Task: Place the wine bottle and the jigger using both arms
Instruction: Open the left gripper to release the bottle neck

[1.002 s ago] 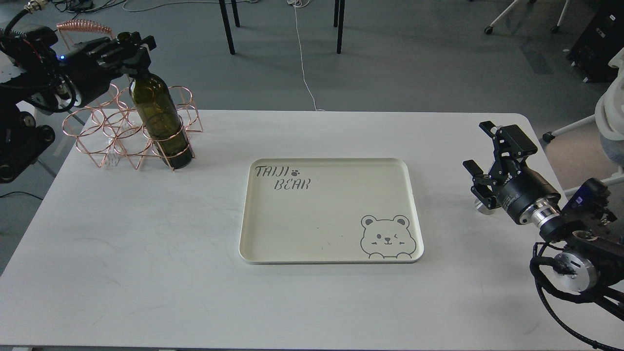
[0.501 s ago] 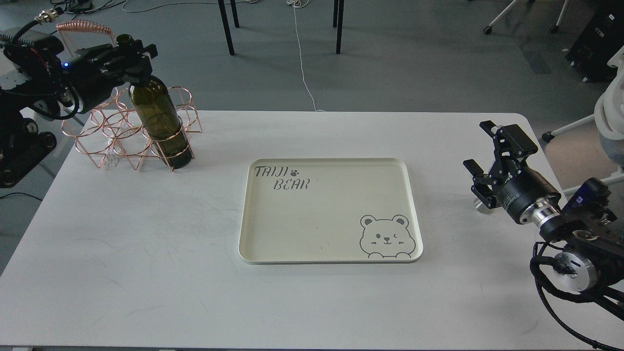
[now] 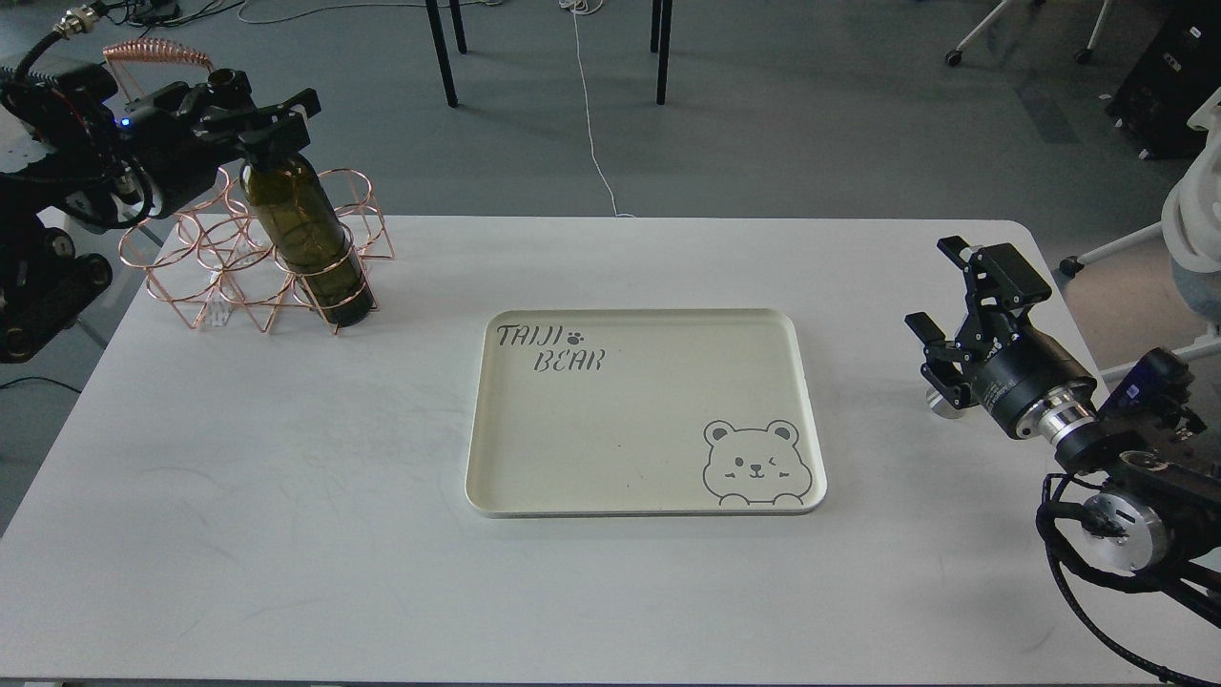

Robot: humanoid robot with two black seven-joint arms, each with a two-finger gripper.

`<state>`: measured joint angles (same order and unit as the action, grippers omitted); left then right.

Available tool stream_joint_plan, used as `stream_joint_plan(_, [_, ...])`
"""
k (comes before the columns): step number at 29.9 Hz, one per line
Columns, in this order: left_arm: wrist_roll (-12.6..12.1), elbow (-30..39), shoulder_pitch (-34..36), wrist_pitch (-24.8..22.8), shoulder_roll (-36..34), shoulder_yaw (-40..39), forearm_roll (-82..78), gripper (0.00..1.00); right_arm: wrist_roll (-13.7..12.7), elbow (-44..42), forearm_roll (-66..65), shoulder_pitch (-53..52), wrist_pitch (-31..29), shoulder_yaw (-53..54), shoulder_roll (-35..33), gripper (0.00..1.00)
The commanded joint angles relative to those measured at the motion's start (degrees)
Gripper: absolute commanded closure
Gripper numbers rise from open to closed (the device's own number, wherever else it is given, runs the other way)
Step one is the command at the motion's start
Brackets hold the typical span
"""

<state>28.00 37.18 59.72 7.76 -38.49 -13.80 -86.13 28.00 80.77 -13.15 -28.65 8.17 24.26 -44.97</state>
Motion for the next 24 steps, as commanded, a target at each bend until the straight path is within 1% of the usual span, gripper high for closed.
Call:
stream_joint_plan(1, [0.0, 0.3, 0.0, -0.2, -0.1, 0.0, -0.1, 0.03, 0.0, 0.0, 0.0, 0.0, 0.0, 0.0, 0.0, 0.01])
stream_joint_plan(7, [0.0, 1.9, -0.4, -0.7, -2.3, 0.4, 0.6, 0.03, 0.0, 0.0, 0.0, 0.0, 0.0, 0.0, 0.0, 0.01])
stream_joint_plan(13, [0.0, 8.2, -0.6, -2.4, -9.4, 0.7, 0.9, 0.03, 0.0, 0.1, 0.0, 0.0, 0.0, -0.1, 0.0, 0.01])
stream_joint_plan(16, [0.0, 11.4, -1.9, -3.1, -12.9, 0.7, 0.9, 0.03, 0.0, 0.2, 0.0, 0.0, 0.0, -0.1, 0.1, 0.01])
stream_joint_plan(19, [0.0, 16.7, -3.3, -4.7, -17.5, 0.5, 1.1, 0.03, 0.0, 0.2, 0.0, 0.0, 0.0, 0.0, 0.0, 0.01])
stream_joint_plan(21, [0.0, 21.6, -4.8, -5.6, -21.0, 0.4, 3.1, 0.03, 0.0, 0.1, 0.0, 0.1, 0.0, 0.0, 0.0, 0.01])
stream_joint_plan(24, [0.0, 31.4, -7.5, -8.2, -25.8, 0.5, 12.0, 0.03, 0.0, 0.1, 0.0, 0.0, 0.0, 0.1, 0.0, 0.01])
